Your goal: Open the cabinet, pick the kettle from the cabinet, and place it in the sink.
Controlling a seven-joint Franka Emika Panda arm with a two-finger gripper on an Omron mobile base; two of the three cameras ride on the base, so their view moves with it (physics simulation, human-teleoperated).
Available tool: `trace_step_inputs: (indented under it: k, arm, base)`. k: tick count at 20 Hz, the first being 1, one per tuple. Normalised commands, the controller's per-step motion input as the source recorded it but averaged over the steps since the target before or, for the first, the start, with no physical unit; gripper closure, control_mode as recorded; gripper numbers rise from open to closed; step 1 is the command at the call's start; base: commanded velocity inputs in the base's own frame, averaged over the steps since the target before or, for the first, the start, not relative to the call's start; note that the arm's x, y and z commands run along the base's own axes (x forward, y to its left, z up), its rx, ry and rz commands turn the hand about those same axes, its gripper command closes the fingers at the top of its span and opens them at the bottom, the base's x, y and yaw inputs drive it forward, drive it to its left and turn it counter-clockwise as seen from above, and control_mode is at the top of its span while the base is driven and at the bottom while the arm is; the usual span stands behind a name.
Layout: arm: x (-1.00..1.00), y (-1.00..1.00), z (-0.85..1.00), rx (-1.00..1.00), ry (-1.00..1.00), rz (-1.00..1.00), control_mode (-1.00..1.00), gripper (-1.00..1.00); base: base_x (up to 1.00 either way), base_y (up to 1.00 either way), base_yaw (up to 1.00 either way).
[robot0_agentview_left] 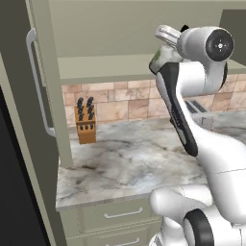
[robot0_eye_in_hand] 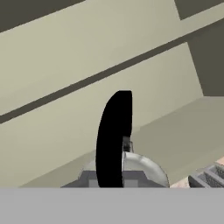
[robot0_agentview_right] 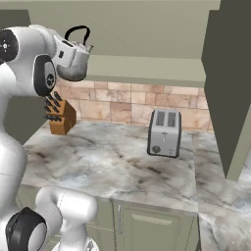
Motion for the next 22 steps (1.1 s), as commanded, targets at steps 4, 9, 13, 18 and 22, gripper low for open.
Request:
trace_step_inputs:
  k: [4, 9, 13, 18, 22]
  arm:
    - [-0.75, 0.0, -0.13, -0.12, -0.25, -0.05, -1.0, 1.0]
    - [-0.59, 0.0, -0.15, -0.08, -0.08, -0.13, -1.0, 1.0]
    - [-0.43, -0.01, -0.14, -0.04, 0.0, -0.12, -1.0, 1.0]
    - [-0.29, -0.01, -0.25, -0.03, 0.05, -0.11, -1.0, 1.0]
    - [-0.14, 0.0, -0.39, -0.02, 0.13, -0.11, -1.0, 1.0]
  base:
    - [0.0, 0.0, 0.0]
    - [0.0, 0.0, 0.0]
    - [0.0, 0.0, 0.0]
    - [0.0, 0.0, 0.0]
    - [0.0, 0.0, 0.0]
